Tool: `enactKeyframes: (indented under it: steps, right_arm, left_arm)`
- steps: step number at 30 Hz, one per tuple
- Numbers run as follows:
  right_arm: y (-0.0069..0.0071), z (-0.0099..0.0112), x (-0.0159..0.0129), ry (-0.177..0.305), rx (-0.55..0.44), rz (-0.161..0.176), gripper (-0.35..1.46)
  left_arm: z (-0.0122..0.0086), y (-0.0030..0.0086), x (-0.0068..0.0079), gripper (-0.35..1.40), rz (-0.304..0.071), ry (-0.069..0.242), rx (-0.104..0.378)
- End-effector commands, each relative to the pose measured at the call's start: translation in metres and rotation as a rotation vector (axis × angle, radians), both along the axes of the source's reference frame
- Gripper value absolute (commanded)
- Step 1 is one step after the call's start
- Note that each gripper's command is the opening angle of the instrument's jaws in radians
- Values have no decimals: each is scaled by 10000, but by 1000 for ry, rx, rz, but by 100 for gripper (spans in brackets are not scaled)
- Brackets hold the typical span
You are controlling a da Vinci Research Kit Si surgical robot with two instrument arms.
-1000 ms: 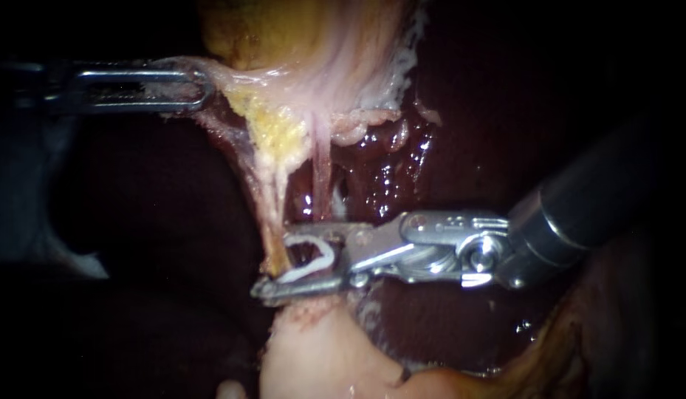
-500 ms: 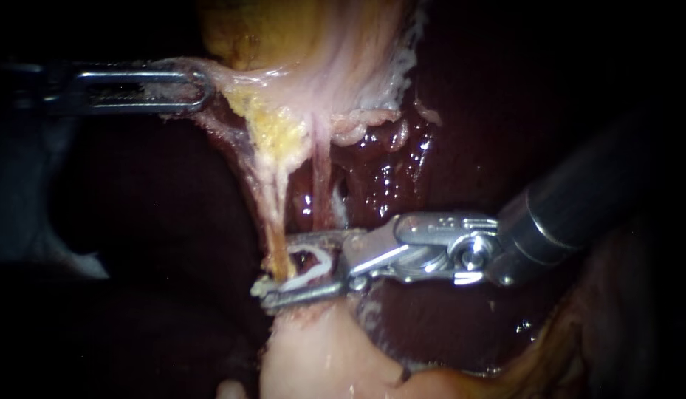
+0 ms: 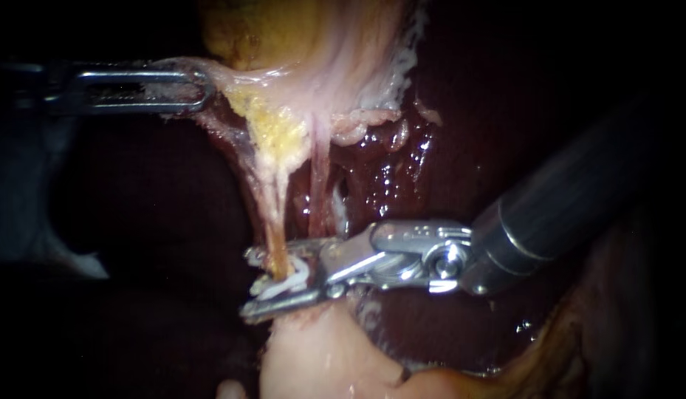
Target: Clipping second clip left tube
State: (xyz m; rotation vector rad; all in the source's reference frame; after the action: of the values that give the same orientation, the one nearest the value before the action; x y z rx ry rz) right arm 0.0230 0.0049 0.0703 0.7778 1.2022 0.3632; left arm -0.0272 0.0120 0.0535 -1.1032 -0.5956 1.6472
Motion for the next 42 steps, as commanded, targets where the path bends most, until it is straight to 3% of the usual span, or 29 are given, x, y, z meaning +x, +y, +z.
enactKeyframes:
  steps: [1,8,14,23,31,42]
  right_arm:
    - [-1,0,1,3,0,2,49]
    - [-11,-11,10,19,14,-22,49]
    - [-21,-34,13,48,20,-54,48]
    - [-30,-68,11,78,33,-57,47]
    - [-29,-67,11,79,33,-58,38]
    - [-27,-62,10,70,28,-45,10]
  left_arm:
    - [0,0,0,-35,0,0,0]
    - [0,0,0,-35,0,0,0]
    - [0,0,0,-35,0,0,0]
    - [0,-1,1,-35,1,0,0]
    - [0,-1,1,-35,1,0,0]
    - [0,-1,1,-35,0,0,0]
